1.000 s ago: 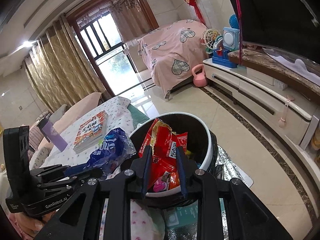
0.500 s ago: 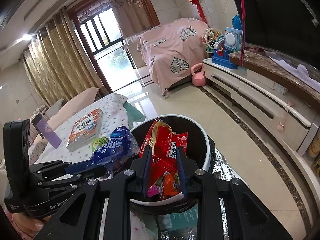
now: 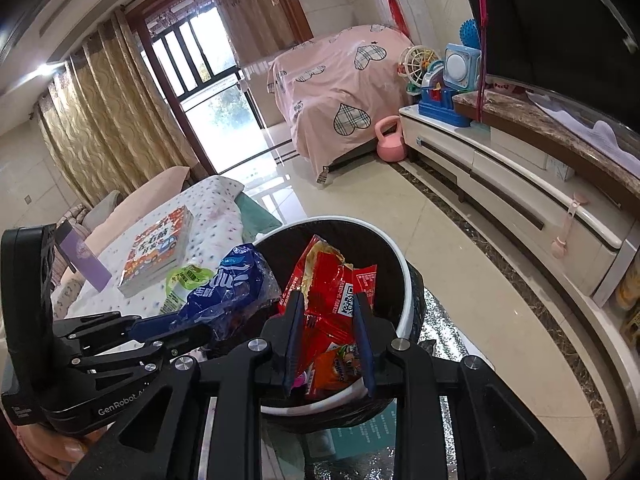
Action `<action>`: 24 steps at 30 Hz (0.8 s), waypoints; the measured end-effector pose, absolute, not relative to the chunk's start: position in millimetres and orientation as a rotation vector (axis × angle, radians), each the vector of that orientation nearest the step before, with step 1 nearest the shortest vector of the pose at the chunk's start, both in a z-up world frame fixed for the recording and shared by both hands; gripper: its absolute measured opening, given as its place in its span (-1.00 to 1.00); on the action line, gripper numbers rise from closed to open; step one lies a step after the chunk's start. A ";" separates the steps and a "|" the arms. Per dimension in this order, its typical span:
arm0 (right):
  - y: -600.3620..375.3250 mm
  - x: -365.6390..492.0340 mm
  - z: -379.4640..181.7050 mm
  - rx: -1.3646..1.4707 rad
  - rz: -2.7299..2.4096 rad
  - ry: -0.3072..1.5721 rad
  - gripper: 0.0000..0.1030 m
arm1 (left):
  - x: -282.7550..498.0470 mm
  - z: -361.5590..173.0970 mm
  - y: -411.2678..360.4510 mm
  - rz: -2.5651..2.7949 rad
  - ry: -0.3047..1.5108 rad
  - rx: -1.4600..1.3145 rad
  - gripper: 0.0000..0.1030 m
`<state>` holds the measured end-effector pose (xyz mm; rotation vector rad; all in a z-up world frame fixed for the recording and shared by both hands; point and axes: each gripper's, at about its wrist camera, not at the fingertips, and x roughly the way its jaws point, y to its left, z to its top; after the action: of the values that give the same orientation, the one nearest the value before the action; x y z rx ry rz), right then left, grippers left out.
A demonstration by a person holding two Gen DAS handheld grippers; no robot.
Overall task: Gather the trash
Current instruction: 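Carry the blue wrapper and red bag over the bin and release both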
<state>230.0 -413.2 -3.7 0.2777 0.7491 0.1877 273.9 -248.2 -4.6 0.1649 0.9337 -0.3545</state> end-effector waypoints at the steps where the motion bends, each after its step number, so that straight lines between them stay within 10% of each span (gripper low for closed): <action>1: -413.1 230.5 -4.2 0.277 0.189 0.752 -0.51 | 274.2 -4.6 -248.5 -0.354 0.934 0.166 -0.51; 19: -412.0 234.5 -0.9 0.251 0.197 0.760 -0.46 | 279.1 -2.6 -251.5 -0.346 0.949 0.168 -0.41; 24: -412.7 235.8 -2.6 0.254 0.201 0.768 -0.33 | 274.0 5.0 -246.3 -0.336 0.934 0.153 0.28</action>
<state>235.8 -412.7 -2.6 0.2545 0.7681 0.2008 274.0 -246.3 5.0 0.1534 0.9336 -0.3355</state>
